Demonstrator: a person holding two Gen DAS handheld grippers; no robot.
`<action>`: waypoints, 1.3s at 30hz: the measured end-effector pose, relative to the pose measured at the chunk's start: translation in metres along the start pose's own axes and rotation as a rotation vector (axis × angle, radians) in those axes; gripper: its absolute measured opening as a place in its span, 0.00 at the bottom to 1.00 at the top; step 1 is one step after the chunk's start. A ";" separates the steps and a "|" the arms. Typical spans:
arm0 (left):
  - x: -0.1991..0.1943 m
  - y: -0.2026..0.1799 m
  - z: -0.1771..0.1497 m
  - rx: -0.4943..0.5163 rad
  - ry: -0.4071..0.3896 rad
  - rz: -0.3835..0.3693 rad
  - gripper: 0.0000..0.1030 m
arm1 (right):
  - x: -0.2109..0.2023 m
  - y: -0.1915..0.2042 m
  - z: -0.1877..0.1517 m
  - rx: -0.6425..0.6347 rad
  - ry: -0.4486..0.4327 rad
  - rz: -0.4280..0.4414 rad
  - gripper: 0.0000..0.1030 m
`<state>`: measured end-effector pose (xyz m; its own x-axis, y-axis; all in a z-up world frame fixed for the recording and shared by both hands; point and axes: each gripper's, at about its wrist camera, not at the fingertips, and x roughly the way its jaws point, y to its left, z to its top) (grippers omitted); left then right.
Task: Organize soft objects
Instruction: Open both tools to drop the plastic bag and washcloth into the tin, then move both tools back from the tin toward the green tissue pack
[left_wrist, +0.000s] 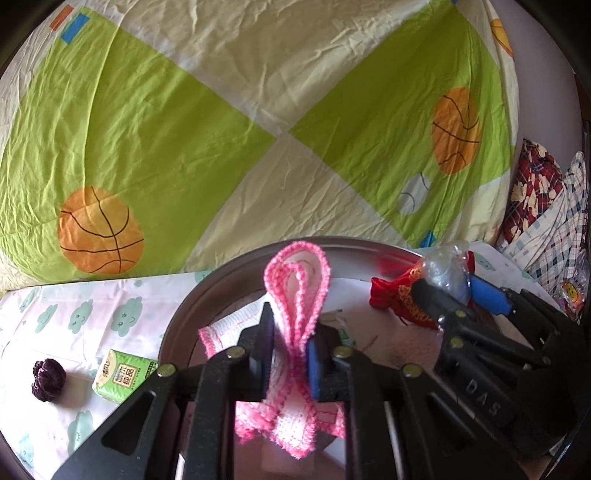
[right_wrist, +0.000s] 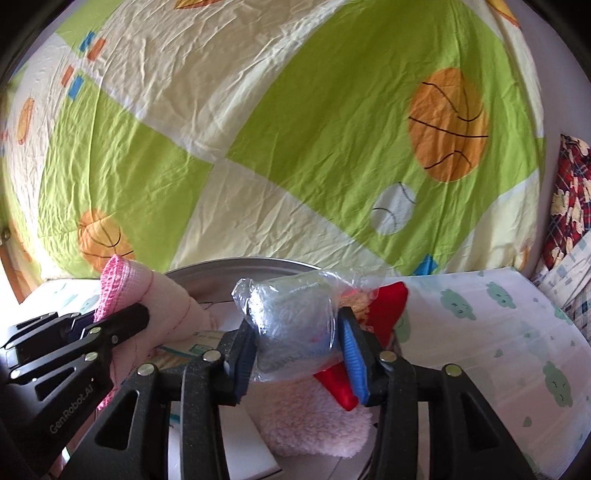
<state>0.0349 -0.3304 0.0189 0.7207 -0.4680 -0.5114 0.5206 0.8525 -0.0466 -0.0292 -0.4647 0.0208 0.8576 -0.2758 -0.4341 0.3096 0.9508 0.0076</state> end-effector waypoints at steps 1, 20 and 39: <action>-0.002 0.001 0.000 -0.008 -0.003 0.004 0.33 | 0.000 0.002 0.000 -0.008 0.009 0.003 0.58; -0.065 0.059 -0.019 -0.099 -0.224 0.225 1.00 | -0.025 0.016 0.003 0.004 -0.044 -0.095 0.78; -0.069 0.092 -0.041 -0.103 -0.198 0.308 1.00 | -0.037 0.044 -0.012 -0.016 -0.070 -0.140 0.78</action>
<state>0.0138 -0.2103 0.0147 0.9159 -0.2134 -0.3399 0.2243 0.9745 -0.0075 -0.0523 -0.4106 0.0269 0.8334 -0.4142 -0.3659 0.4218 0.9045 -0.0631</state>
